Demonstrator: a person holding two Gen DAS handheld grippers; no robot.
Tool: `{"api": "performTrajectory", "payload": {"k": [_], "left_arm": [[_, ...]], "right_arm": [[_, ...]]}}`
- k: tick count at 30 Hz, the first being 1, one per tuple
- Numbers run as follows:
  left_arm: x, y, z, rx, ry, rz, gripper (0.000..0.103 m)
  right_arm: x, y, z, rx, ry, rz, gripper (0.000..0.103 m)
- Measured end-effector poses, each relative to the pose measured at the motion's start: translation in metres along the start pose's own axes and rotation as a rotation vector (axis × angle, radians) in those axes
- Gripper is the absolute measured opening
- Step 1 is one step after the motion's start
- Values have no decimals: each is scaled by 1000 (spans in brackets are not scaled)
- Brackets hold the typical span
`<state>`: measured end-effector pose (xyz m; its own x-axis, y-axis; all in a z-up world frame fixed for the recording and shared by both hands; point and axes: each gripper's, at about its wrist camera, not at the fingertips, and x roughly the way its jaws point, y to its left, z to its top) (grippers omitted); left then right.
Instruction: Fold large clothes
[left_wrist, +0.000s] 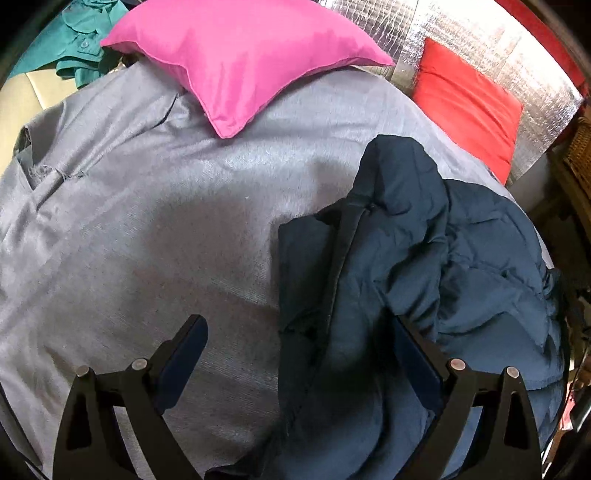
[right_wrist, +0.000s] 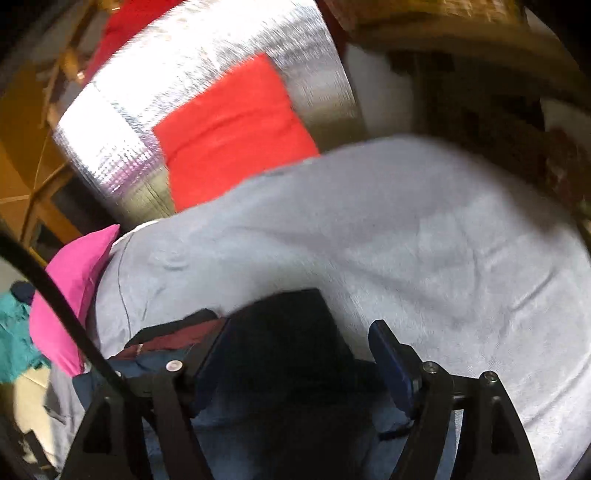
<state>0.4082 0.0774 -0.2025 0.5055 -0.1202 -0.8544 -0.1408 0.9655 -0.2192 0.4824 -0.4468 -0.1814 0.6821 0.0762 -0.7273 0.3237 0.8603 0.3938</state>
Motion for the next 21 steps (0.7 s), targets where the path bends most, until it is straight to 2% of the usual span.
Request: {"api": "performTrajectory", "payload": {"k": [2,3,4,7,9,10,13,15,17,21], "left_arm": [[1,-1,-1,9,-1,3,99],[2,-1,-2,11,0,4,99],[4,-1,-1,12,3,6,99],[6,-2,0,15,-4,2,99],[6,-4,1,25,-17,5,99],[6,-6,2,36,-29,9,99],[10,-13,2,71,-57,30,99],[13,-14,3,68,-54,33,99],[11,-13,3,62,-52,34,99],[-2,-15,0,93,-62,62,99]], "right_arm": [[19,-4,-4,-7,57,33,78],[29,-6,-8,-19,96,48,74],[35,-5,-12,-31,108,50,58],[34,-6,-25,-78,90,5,29],[18,-3,-27,-94,41,11,20],[8,-3,-29,-105,7,12,19],[-6,2,-32,-133,-58,-9,19],[12,-2,-34,-121,9,-39,21],[29,-7,-38,-88,66,-57,32],[4,-15,-38,-36,1,-9,62]]}}
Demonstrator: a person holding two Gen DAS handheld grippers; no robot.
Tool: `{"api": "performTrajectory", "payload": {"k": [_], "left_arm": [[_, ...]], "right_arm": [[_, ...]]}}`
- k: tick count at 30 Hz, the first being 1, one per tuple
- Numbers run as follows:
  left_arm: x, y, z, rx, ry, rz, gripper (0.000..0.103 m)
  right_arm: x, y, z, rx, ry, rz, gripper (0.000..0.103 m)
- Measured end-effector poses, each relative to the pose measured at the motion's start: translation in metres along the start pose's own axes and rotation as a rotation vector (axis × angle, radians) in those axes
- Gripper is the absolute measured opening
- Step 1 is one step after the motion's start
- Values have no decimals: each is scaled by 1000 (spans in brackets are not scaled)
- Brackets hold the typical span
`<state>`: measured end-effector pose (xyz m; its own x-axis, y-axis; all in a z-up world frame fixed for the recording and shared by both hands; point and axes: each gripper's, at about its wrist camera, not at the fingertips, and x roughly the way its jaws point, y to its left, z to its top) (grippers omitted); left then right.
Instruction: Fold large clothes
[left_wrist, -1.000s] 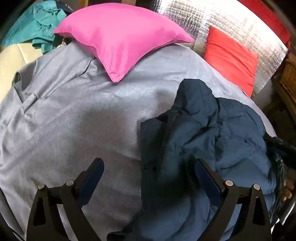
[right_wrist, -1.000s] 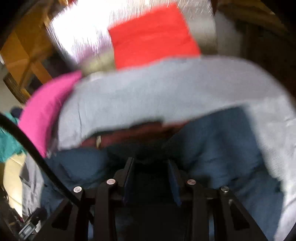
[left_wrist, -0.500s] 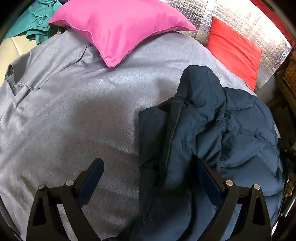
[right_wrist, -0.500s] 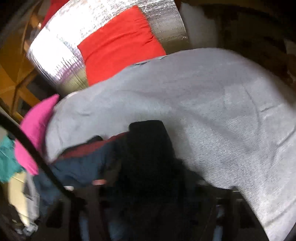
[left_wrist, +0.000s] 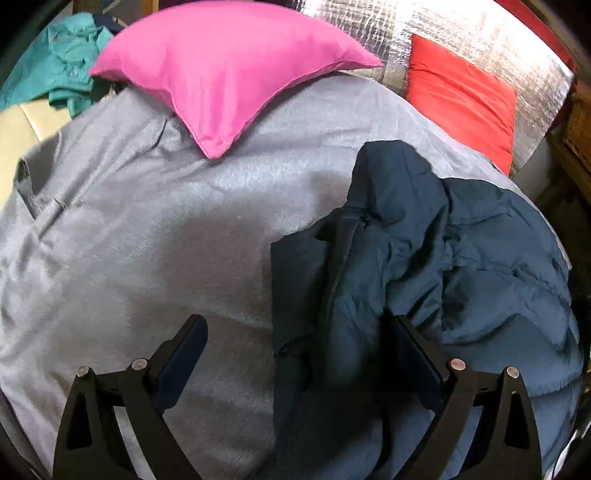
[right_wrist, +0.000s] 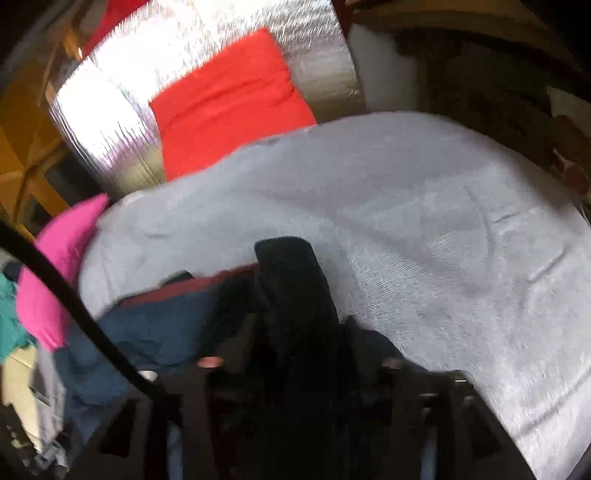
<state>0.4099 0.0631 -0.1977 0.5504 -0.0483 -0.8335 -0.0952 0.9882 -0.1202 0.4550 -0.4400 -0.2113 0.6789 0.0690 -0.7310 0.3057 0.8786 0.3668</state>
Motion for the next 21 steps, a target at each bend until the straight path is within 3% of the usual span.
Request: {"api": "performTrajectory", "payload": {"k": [3,5,7,9,14,17,21], "left_arm": [[-22,-7,-1,48,-52,4,99],[-39,-14,-4,85,-91,-11,99],[-51,-21,-8,118,-109,-34,99],[-61,-30,-15,154,-111,-63,99],[-59,-41,-36,218,-64,-50,99],[-46,-41,-43,250,-21,-16,99],[-29,-29,-46,191,55,-82,99]], "right_arm": [[-38,-8,-8,0,-93,5,62],[-57,-10,-19,-29,-99,-2,58],[-71,-8,-33,-79,-89,-8,40],[-86,-5,-51,-134,-70,-12,39],[-111,5,-100,-173,-46,50,39],[-105,4,-118,-180,7,35,39],[-87,4,-131,-192,31,6,40]]}}
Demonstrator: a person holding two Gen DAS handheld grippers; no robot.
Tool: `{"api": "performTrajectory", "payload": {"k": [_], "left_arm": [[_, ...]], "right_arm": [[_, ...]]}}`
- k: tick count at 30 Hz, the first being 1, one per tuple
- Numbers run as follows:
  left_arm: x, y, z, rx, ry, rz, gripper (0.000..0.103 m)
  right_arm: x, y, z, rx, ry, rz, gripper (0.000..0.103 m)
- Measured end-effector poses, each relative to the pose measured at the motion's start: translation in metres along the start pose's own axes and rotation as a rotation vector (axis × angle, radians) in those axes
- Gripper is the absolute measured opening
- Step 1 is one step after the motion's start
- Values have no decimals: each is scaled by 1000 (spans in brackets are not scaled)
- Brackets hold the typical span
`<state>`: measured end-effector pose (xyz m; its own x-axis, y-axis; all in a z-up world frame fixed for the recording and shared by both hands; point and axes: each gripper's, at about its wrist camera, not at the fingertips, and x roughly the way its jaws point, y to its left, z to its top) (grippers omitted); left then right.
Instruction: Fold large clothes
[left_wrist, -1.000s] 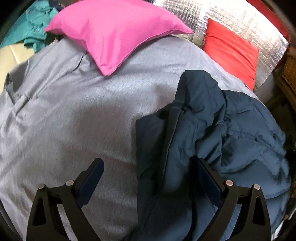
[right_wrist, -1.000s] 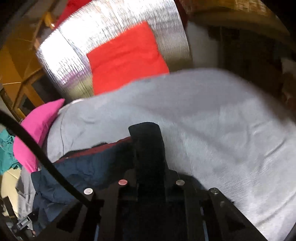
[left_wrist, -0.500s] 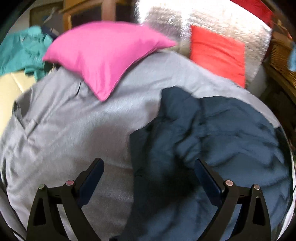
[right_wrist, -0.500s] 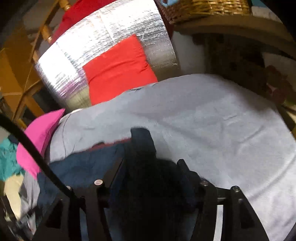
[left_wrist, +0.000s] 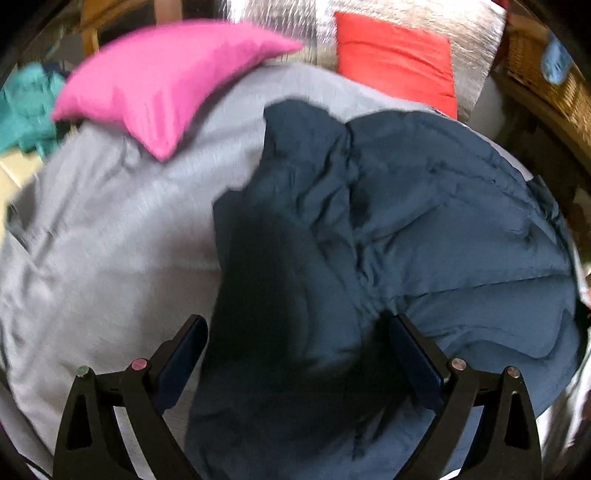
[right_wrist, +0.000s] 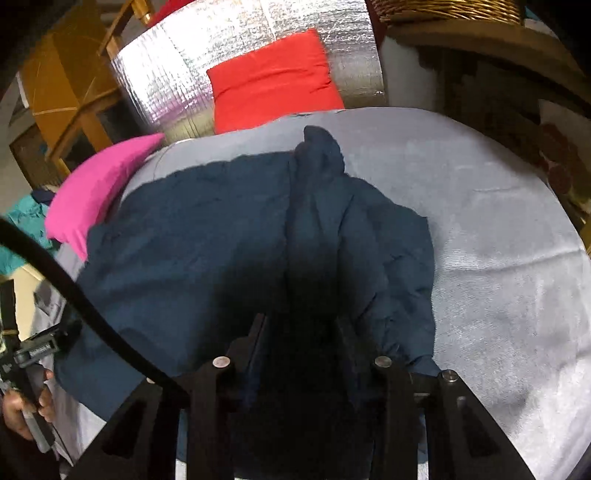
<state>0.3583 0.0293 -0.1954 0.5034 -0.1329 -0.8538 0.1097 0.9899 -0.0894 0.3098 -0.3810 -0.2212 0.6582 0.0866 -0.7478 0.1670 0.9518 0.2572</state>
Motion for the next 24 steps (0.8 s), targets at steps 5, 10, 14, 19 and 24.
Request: {"api": "performTrajectory", "payload": {"k": [5,10,14,19,24], "left_arm": [[-5,9,3,-77,25,-25,99],[-43,1,0,-45,-65,-27,99],[-66,2,-13,-79,-91,-121,99],[-52,-1,-33,-26,-30,-63,99],[-24,3,-38,-11,56,-37,99]], "right_arm": [[-10,-5,4,62,-6,53,40],[-38,-10,7,93,-34,121,55],[-57,-14,1,128,-56,169,58],[-56,-21,-6,164,-40,119,58],[-20,-19,-13,156,113,120,58]]}}
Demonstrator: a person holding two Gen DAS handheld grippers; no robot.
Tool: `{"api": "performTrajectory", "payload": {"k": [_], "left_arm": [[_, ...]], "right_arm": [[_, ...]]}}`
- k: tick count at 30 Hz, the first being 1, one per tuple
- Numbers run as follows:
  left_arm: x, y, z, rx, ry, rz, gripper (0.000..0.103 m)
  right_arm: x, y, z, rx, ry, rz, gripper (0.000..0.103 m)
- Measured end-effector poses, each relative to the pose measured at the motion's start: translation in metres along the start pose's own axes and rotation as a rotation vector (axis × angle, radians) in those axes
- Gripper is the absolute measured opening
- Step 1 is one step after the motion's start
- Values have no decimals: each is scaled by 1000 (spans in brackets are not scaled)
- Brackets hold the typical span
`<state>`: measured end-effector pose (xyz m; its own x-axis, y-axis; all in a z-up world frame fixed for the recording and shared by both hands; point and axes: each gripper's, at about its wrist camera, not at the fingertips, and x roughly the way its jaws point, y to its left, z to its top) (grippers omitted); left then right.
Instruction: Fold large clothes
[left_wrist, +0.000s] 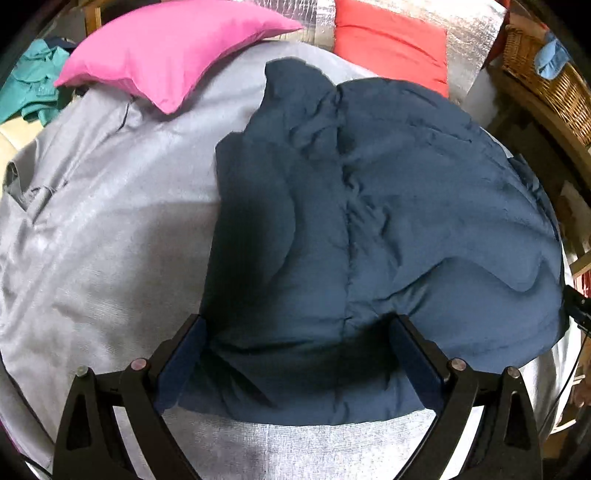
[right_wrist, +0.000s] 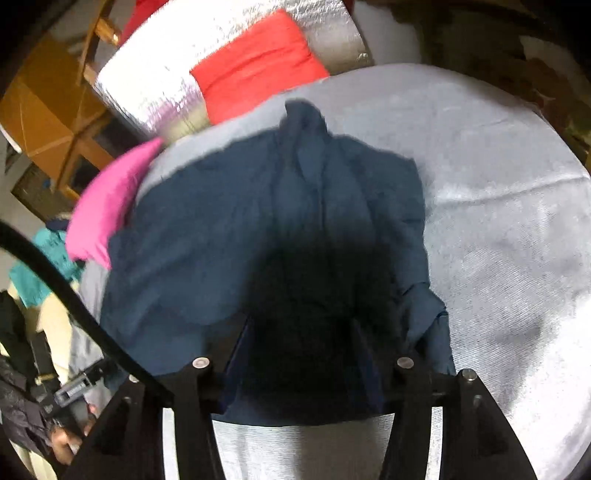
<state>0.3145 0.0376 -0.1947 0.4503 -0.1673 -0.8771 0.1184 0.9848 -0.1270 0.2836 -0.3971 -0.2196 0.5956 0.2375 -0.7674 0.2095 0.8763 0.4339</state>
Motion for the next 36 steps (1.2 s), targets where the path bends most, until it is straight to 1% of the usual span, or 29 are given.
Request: {"api": "performTrajectory", "payload": {"k": [1,2,3,4,5,6,7,8,10,13,15,18,22,23,24,26,28,31,32,33,36], "left_arm": [[-6,1,2,-3,-15,-5,99],[-11,3,5,-1,-42,-17,99],[-18,6,9,-4,-79,-38,99],[-23,10,11,-12,-98,-50,99],[-28,16,17,-32,-120,-62,99],[-30,21,21,-53,-133,-65,99],[-31,30,27,-86,-146,-68,99],[-30,40,34,-128,-153,-71,99],[-21,58,49,-219,-141,-87,99],[-6,83,62,-342,-126,-142,99],[7,95,70,-398,-106,-173,99],[29,105,81,-453,-49,-233,99],[46,103,81,-472,36,-276,99],[52,103,82,-472,61,-278,99],[57,104,83,-478,79,-281,99],[60,103,85,-483,78,-307,99],[65,100,89,-473,84,-368,99],[75,86,91,-471,117,-520,99],[77,81,91,-460,126,-532,99],[78,74,92,-437,124,-524,99],[80,66,96,-419,90,-528,99]], "right_arm": [[-3,1,1,-6,-7,4,58],[-11,1,3,-6,-32,31,58],[-17,0,5,-4,-57,55,58],[-25,-2,9,-3,-100,81,60],[-31,-4,13,-3,-134,92,62],[-35,-9,20,4,-170,94,68],[-35,-14,26,17,-185,90,72],[-34,-19,33,34,-191,87,74],[-26,-35,50,92,-186,86,76],[-11,-53,73,142,-180,66,81],[-3,-64,85,165,-184,53,83],[16,-78,100,210,-146,69,84],[48,-96,112,250,-62,100,84],[55,-100,112,268,-40,121,85],[62,-106,111,291,-22,155,88],[66,-109,111,304,-22,221,91],[66,-105,111,283,-4,268,93],[71,-104,109,256,0,318,94],[72,-105,107,266,-2,340,94],[72,-105,106,270,-1,345,92],[77,-95,107,229,39,319,55]]}}
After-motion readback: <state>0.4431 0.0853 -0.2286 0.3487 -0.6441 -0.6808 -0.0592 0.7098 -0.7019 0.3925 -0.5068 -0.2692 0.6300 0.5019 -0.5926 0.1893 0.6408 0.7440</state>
